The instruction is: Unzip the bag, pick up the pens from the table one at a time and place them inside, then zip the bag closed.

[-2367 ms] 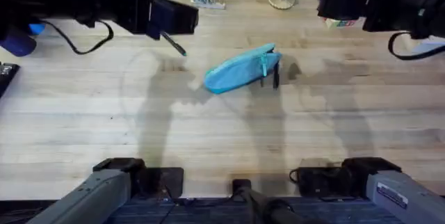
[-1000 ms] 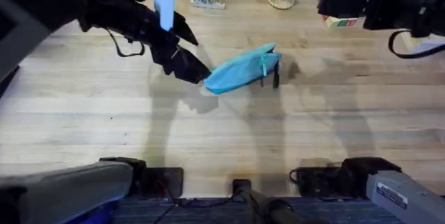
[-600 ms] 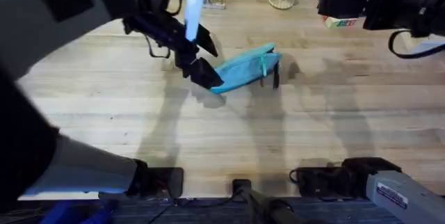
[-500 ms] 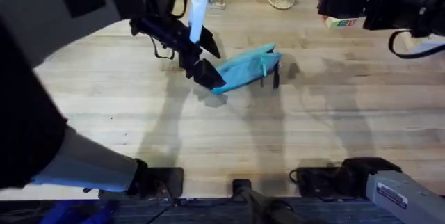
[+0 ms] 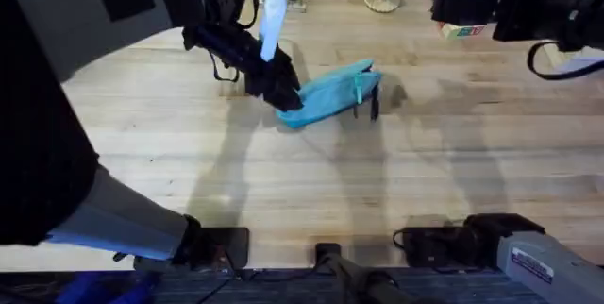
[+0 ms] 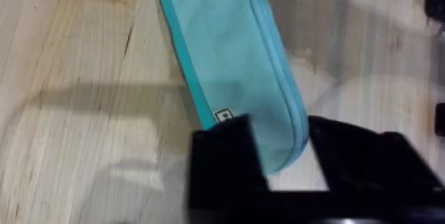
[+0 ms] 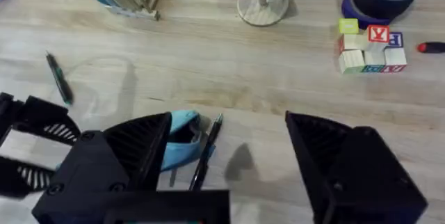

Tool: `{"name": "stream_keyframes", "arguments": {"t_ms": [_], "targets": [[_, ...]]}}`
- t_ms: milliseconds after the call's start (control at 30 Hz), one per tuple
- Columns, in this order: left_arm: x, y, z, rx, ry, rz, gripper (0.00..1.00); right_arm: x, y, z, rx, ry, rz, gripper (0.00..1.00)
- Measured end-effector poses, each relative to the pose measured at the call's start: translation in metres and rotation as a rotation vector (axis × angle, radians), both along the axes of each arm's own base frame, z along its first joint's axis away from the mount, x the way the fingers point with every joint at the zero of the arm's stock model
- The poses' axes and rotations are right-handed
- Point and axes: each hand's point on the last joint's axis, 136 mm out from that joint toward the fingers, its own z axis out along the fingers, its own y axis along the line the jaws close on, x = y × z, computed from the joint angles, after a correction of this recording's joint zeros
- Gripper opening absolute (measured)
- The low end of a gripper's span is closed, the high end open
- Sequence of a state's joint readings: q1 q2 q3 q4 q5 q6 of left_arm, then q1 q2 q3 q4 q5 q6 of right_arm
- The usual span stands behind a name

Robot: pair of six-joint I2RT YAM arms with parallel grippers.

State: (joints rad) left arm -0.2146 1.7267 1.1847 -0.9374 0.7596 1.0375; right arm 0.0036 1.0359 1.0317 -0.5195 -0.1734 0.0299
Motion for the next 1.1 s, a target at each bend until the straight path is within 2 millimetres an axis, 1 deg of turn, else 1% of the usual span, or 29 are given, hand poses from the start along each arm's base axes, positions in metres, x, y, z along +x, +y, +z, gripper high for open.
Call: {"name": "stream_keyframes", "arguments": {"t_ms": [67, 100, 133, 233, 333, 567, 700, 833, 867, 1100], "targets": [[0.001, 0.001, -0.001, 0.010, -0.004, 0.004, 0.144, -0.004, 0.000, -0.005, 0.017, 0.031, -0.012, 0.995], [0.003, 0.002, -0.002, 0.015, -0.014, 0.005, 0.070, -0.006, 0.000, -0.008, 0.034, 0.051, -0.023, 0.996], [0.004, 0.002, -0.002, 0.018, -0.016, 0.006, 0.050, -0.009, 0.001, -0.012, 0.056, 0.075, -0.038, 0.996], [0.004, 0.002, -0.002, 0.019, -0.019, 0.007, 0.045, -0.019, 0.001, -0.024, 0.133, 0.161, -0.096, 0.996], [0.004, 0.002, -0.002, 0.019, -0.019, 0.007, 0.044, -0.029, 0.008, -0.032, 0.213, 0.237, -0.125, 0.996], [0.004, 0.002, -0.002, 0.020, -0.019, 0.007, 0.044, -0.042, 0.049, -0.028, 0.357, 0.303, 0.001, 0.996], [0.004, 0.002, -0.002, 0.019, -0.019, 0.007, 0.044, -0.050, 0.071, -0.026, 0.379, 0.325, 0.079, 0.997], [0.004, 0.002, -0.002, 0.020, -0.019, 0.007, 0.044, -0.056, 0.084, -0.029, 0.370, 0.345, 0.128, 0.997], [0.004, 0.002, -0.002, 0.019, -0.019, 0.007, 0.044, -0.057, 0.092, -0.042, 0.355, 0.403, 0.149, 0.997], [0.004, 0.002, -0.002, 0.019, -0.019, 0.007, 0.044, -0.055, 0.107, -0.069, 0.334, 0.507, 0.174, 0.997]]}}
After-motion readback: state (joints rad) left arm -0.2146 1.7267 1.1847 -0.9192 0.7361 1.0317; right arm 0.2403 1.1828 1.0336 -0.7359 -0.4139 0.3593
